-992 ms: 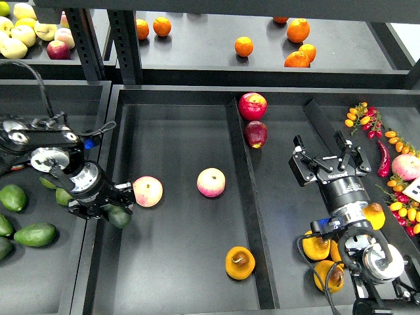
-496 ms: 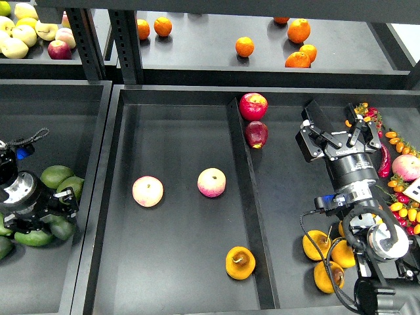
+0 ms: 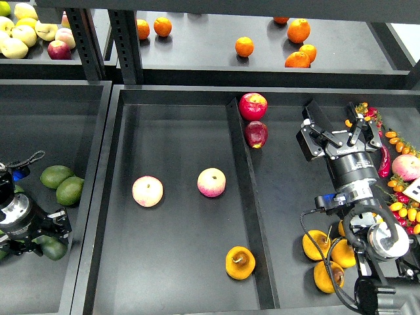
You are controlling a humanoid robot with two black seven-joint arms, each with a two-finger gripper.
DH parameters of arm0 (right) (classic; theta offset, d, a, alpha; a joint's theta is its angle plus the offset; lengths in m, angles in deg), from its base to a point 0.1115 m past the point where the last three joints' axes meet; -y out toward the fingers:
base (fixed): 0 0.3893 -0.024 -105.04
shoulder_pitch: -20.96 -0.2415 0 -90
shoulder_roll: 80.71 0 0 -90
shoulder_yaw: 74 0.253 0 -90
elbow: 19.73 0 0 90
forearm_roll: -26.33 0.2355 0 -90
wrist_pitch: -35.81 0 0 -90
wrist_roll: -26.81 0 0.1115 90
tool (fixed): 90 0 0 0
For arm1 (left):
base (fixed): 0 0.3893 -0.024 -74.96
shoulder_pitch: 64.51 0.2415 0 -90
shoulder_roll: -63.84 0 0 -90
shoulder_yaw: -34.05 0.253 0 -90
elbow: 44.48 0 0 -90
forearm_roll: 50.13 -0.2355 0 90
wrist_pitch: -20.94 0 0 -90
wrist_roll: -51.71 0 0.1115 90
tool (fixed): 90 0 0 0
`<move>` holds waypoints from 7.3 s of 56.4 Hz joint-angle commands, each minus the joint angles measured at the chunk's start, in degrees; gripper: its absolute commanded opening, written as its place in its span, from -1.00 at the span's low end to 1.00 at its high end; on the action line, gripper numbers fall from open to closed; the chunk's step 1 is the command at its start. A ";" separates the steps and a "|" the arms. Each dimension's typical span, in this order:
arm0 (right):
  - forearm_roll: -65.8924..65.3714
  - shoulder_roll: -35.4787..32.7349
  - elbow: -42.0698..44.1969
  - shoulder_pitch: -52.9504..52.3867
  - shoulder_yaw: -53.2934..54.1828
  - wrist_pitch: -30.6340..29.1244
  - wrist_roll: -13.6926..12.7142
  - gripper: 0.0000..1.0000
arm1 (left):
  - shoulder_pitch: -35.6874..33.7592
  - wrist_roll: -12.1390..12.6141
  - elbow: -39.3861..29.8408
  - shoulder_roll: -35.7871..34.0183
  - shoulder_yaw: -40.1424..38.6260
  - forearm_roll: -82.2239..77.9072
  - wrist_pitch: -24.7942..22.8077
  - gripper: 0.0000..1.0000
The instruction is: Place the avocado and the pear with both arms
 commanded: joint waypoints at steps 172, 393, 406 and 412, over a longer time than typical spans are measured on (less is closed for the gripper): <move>-0.09 -32.87 -0.52 -4.21 -49.31 -4.40 -16.90 0.99 | 80.92 0.00 -21.18 35.08 -112.18 29.17 0.00 0.96; -6.42 -22.41 13.99 -4.83 -52.48 1.14 -16.90 0.61 | 81.18 0.00 -21.27 35.08 -102.42 26.45 0.00 0.97; -8.53 -20.83 13.72 -6.41 -53.00 5.35 -16.90 0.99 | 81.18 0.00 -21.18 35.08 -102.42 26.45 0.00 0.97; -8.88 -20.30 13.63 -6.76 -53.01 7.55 -16.90 0.99 | 81.18 0.00 -21.18 35.08 -102.42 26.45 0.00 0.97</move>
